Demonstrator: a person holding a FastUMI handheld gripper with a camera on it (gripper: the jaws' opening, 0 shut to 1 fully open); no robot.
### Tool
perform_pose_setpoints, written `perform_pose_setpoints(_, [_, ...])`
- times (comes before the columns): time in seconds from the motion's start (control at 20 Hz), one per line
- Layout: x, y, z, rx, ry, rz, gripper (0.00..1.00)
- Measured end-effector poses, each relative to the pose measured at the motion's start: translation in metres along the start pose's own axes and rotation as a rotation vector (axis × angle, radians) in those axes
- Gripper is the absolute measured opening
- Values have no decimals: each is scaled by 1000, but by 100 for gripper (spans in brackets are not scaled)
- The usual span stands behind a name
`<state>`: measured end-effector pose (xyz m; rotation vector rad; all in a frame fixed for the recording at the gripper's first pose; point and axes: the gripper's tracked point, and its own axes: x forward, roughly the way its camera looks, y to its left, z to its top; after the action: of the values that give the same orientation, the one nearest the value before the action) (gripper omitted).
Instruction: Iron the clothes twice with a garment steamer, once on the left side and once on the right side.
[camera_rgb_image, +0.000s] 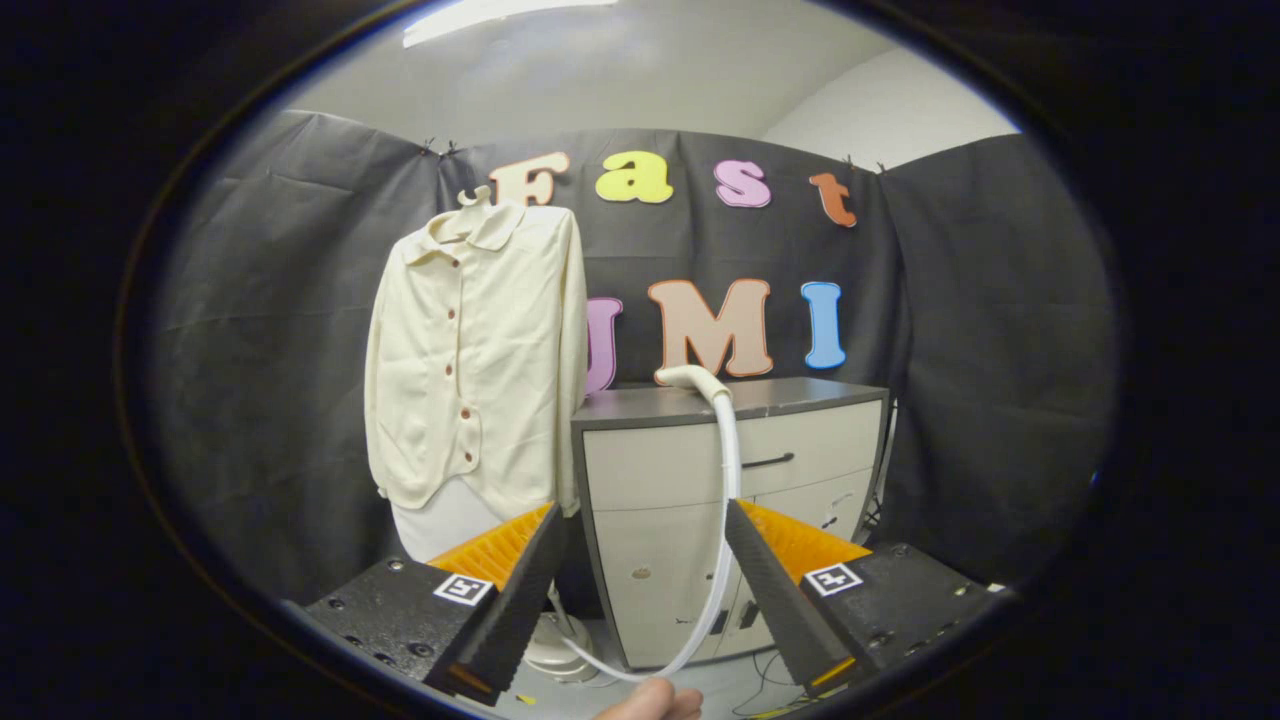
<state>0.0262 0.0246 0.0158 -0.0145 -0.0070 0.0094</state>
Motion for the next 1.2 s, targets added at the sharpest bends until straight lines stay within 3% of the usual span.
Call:
perform_pose_setpoints(0.45, [43, -6, 0, -19, 15, -35, 98])
perform_pose_setpoints(1.2, [217, -62, 71, -62, 18, -69, 98])
